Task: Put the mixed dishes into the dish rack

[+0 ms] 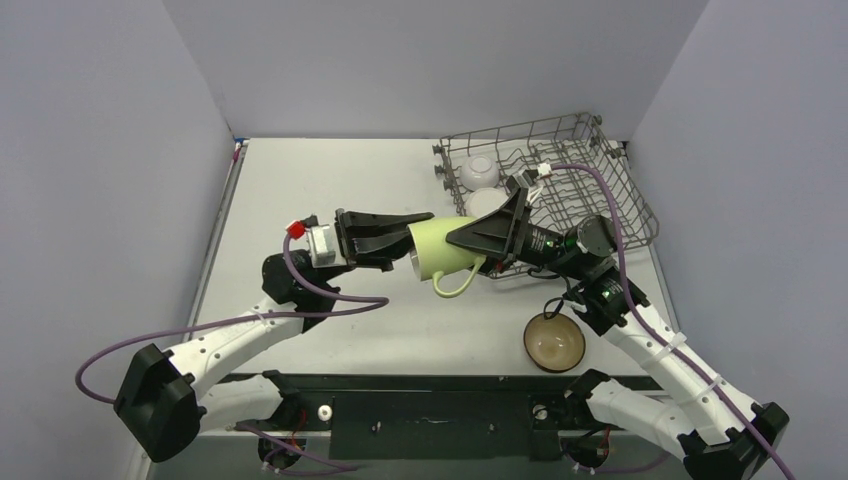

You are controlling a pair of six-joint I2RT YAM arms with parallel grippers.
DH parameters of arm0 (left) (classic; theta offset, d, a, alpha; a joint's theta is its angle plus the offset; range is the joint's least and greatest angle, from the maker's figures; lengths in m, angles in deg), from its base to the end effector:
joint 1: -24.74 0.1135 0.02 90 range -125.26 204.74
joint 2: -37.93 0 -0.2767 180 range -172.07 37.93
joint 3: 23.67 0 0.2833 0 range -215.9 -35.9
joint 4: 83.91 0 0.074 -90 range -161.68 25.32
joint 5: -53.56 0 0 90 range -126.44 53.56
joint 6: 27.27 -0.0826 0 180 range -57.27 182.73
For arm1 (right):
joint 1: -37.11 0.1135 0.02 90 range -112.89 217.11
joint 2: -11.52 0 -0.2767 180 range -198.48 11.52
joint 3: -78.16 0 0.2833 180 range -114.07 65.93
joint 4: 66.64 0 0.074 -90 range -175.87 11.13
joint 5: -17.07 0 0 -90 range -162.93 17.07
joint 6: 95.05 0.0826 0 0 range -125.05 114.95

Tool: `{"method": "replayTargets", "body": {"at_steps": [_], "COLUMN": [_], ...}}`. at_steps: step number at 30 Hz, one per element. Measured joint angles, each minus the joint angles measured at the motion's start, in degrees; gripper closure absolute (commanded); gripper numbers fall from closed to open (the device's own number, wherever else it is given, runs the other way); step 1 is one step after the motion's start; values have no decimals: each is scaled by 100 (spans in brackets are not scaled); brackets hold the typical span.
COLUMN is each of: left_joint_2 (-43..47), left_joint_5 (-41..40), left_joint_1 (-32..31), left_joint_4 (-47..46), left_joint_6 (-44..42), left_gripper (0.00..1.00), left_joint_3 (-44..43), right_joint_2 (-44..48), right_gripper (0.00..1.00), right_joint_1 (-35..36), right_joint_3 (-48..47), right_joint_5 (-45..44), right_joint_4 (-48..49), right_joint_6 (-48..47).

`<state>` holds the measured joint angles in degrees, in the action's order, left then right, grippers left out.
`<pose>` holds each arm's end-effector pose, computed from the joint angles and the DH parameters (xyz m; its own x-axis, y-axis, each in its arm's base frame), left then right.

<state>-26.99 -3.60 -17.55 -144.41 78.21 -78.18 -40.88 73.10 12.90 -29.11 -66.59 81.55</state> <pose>0.1721 -0.2171 0.4229 0.3273 -0.6008 -0.7293 0.9443 0.2356 0.2296 0.1748 0.1976 0.4256 -0.9576 0.1947 -0.2122 -0.2380 -0.1200 0.9638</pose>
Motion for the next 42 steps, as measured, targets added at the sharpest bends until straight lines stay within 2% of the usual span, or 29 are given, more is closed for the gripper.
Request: {"method": "replayTargets", "body": {"at_steps": [2, 4, 6, 7, 8, 9, 12, 16, 19, 22, 24, 27, 28, 30, 36, 39, 42], "left_joint_2": [4, 4, 4, 4, 7, 7, 7, 11, 26, 57, 83, 166, 197, 271, 863, 1447, 1880], "left_joint_5": [2, -2, -37, -55, -68, -61, -85, -162, -334, -520, -636, -887, -933, -1049, -1665, -2485, -3178], "left_joint_1": [0, 0, 0, 0, 0, 0, 0, 0, 0, 17, 46, 116, 138, 208, 334, 372, 411], "left_joint_4": [33, 70, 90, 107, 140, 188, 216, 258, 275, 315, 350, 326, 328, 350, 636, 1735, 3440], "left_joint_6": [-22, -28, -33, -28, -20, -24, -22, -31, -42, 4, 35, 109, 125, 157, 258, 481, 673], "left_gripper": [100, 100, 100, 100, 100, 100, 100, 76, 51, 33, 26, 20, 10, 1, 4, 4, 4], "left_joint_3": [0, 0, -7, -22, -48, -83, -105, -105, -105, -105, -81, 55, 94, 184, 634, 660, 162], "right_joint_2": [0, 0, 0, 0, 0, 0, -7, -44, -70, -68, -66, -48, -33, 7, 46, 57, -20], "right_gripper": [20, 39, 74, 81, 96, 99, 100, 100, 100, 100, 100, 100, 100, 100, 100, 100, 100], "right_joint_1": [0, 0, 2, 0, 0, 0, 0, -4, -48, -164, -269, -472, -560, -732, -1493, -2144, -2859], "right_joint_3": [0, 0, 4, 13, 35, 50, 101, 153, 190, 286, 330, 396, 437, 527, 662, 638, 420], "right_joint_5": [0, 2, 0, -4, -17, -35, -57, -111, -116, -101, -103, -101, -98, -94, -11, 74, 55], "right_joint_4": [-17, -39, -31, -2, 55, 125, 262, 415, 487, 525, 560, 575, 575, 575, 424, -31, -1051], "right_joint_6": [-24, -35, -31, -31, 0, 46, 155, 280, 343, 433, 479, 538, 562, 586, 595, 258, -549]}}
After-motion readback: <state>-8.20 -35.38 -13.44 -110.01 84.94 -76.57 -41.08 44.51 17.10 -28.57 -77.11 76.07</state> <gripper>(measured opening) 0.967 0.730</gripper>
